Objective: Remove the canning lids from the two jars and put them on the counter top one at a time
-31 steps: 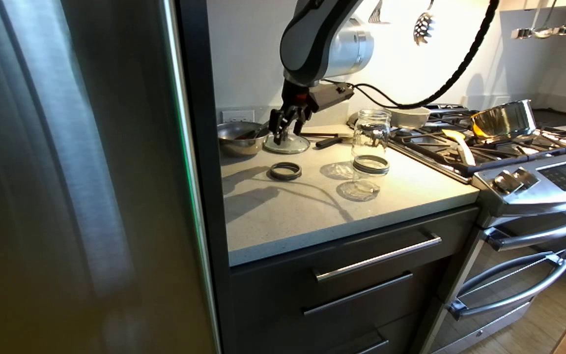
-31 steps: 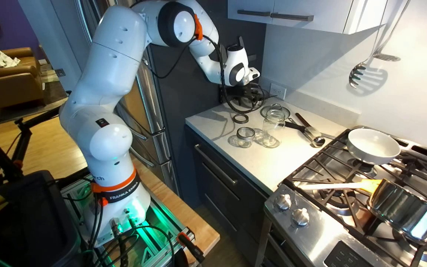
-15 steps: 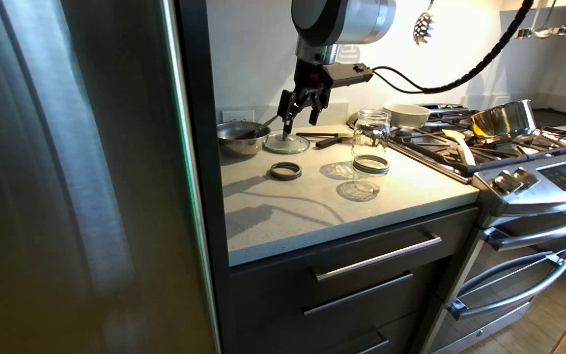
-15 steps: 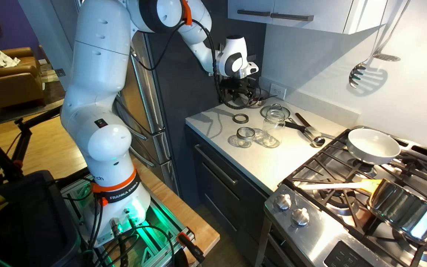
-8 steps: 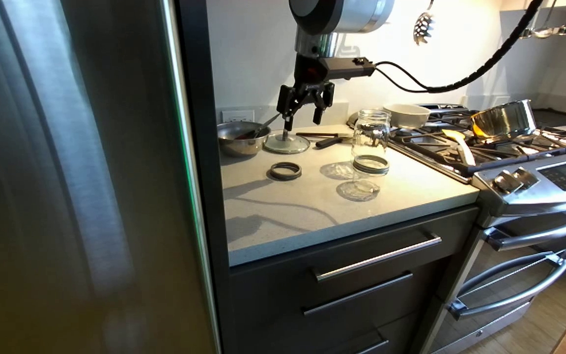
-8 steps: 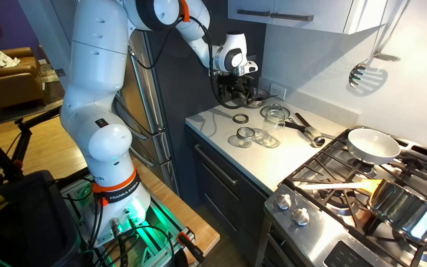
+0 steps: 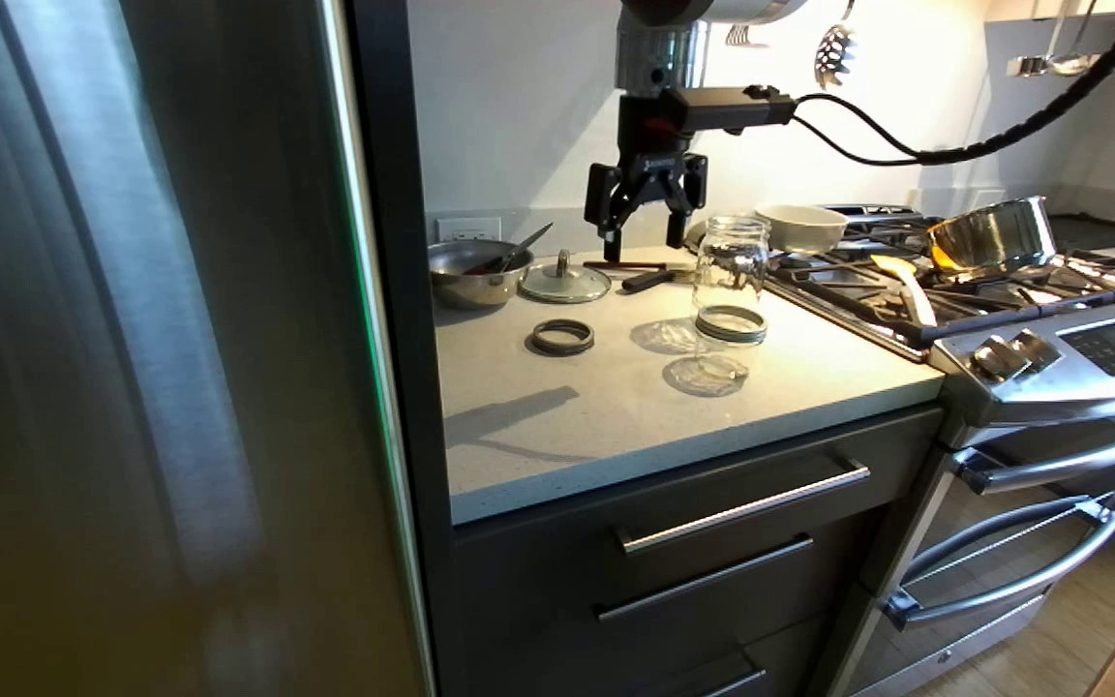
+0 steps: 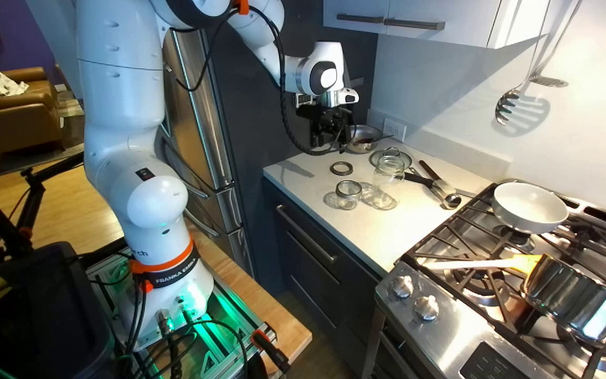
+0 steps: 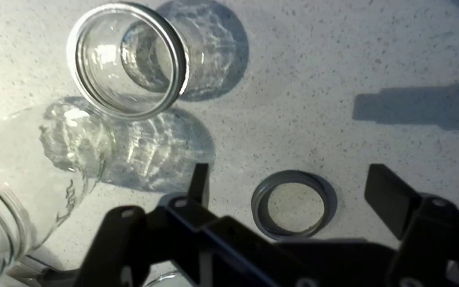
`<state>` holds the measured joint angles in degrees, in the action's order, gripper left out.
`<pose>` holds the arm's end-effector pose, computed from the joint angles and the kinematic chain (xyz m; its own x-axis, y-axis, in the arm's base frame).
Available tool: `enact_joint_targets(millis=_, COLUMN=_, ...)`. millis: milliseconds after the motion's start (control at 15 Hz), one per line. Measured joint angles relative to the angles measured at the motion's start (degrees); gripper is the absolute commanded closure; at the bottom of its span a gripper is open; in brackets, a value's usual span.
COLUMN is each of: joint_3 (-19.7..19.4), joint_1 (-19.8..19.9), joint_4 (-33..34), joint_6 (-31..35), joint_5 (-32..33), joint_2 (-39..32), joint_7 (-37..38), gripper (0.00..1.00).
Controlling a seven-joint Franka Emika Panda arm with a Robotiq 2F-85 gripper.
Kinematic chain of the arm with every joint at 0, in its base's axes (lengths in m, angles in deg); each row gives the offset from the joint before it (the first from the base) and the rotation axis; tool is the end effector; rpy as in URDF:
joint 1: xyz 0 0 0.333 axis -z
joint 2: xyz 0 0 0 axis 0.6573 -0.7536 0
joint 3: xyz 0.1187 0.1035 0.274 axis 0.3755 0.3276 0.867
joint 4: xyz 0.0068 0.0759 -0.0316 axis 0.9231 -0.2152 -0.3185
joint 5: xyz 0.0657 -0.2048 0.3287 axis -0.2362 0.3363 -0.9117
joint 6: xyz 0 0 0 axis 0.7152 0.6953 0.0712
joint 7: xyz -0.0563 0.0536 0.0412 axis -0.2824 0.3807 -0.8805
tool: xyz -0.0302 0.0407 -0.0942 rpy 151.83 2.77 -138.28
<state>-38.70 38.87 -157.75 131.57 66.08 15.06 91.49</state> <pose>0.5906 0.0323 0.3143 0.9975 0.0473 0.0518 0.0442 -0.9973 0.0593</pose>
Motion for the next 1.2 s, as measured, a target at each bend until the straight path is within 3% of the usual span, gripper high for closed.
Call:
enact_joint_targets(millis=267, joint_3=-1.19, joint_1=0.48, joint_4=-5.55, joint_6=0.08, joint_5=1.42, joint_2=3.88, joint_7=-0.83, gripper=0.0)
enact_joint_targets(millis=600, joint_3=-1.43, joint_1=0.69, joint_4=-6.26, joint_6=0.08, joint_5=1.53, joint_2=4.61, joint_7=-0.93, gripper=0.0)
enact_joint_targets(millis=1200, joint_3=-4.67, joint_1=5.86, joint_4=-8.36, joint_6=1.01, joint_5=1.0, joint_2=4.54, joint_7=-7.47, gripper=0.0)
